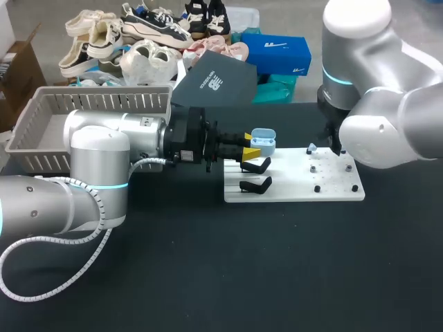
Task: Pick up each earbud case from the left stands, insert the matching earbuds, close the lid, and place the case in the box.
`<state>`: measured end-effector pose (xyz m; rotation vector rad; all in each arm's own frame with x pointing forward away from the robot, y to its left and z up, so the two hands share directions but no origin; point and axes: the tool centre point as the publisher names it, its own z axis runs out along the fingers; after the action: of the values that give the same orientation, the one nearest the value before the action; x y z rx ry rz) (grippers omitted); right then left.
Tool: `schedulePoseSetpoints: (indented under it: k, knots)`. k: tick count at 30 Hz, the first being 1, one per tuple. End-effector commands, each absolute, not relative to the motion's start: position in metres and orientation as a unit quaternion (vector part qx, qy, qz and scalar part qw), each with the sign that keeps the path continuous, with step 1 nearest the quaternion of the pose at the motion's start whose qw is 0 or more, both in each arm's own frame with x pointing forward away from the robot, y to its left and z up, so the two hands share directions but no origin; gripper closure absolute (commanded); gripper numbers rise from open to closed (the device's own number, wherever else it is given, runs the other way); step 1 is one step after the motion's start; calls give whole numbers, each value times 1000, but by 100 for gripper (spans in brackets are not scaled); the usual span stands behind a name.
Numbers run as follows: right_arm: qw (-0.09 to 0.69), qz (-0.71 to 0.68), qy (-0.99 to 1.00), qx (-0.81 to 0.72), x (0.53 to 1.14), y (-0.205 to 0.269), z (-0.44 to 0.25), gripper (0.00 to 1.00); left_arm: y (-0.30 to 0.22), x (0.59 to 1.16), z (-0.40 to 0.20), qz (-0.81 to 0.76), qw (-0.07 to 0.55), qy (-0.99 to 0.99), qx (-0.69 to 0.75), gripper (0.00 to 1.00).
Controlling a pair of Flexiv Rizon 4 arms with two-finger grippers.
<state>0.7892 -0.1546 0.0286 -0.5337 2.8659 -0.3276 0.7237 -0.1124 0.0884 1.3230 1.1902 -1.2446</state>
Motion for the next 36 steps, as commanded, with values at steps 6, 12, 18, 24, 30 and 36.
schedulePoseSetpoints:
  k: [6, 12, 18, 24, 30, 36]
  knots:
    - [100, -110, 972, -181, 795, -154, 26, 63, -114, 724, 81, -510, 470, 482, 535, 100]
    - [99, -108, 972, -183, 797, -155, 24, 65, -114, 724, 81, -510, 470, 482, 535, 100]
    - [96, -108, 972, -183, 797, -156, 22, 66, -114, 724, 81, -510, 470, 482, 535, 100]
    - [94, -107, 972, -184, 797, -156, 22, 75, -114, 724, 81, -510, 470, 482, 535, 100]
    - [92, -108, 972, -185, 797, -157, 21, 100, -114, 724, 81, -510, 470, 482, 535, 100]
    - [94, -113, 972, -183, 794, -159, 25, 100, -114, 724, 81, -510, 470, 482, 535, 100]
